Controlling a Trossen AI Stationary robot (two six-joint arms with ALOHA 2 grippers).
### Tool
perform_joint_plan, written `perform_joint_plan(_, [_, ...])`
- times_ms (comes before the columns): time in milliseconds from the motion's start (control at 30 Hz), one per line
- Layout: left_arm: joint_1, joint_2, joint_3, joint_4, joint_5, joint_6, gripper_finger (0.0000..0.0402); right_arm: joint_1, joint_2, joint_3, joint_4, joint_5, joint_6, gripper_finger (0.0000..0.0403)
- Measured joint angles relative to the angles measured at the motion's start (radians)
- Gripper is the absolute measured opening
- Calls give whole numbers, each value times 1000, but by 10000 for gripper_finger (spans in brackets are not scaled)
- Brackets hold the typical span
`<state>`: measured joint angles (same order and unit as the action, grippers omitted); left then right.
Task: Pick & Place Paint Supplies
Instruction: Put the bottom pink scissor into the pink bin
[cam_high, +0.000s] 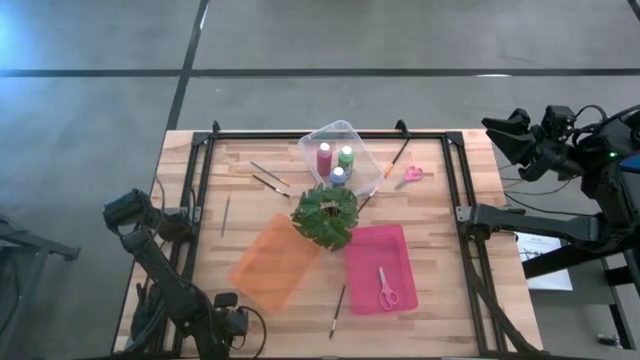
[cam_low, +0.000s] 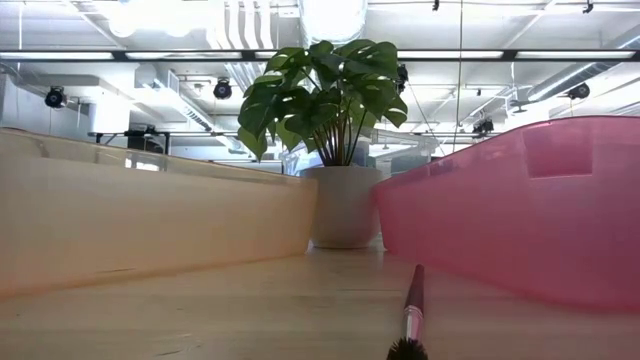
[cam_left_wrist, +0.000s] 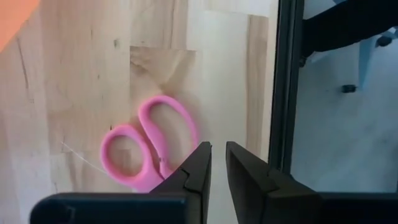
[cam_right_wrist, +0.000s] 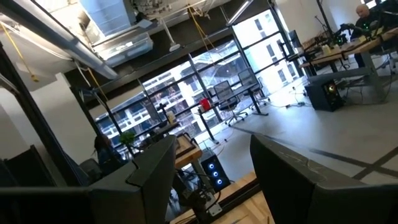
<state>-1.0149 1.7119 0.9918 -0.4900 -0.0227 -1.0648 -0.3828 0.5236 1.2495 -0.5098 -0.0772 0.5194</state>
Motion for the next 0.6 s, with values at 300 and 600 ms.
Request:
perform_joint_plan(300, [0,1,-34,34,-4,41,108,0,0,0,-3,-2,7,203])
perform_joint_plan(600, [-3,1,-50,62,-4,47,117,0,0,0,-10,-4,10,203])
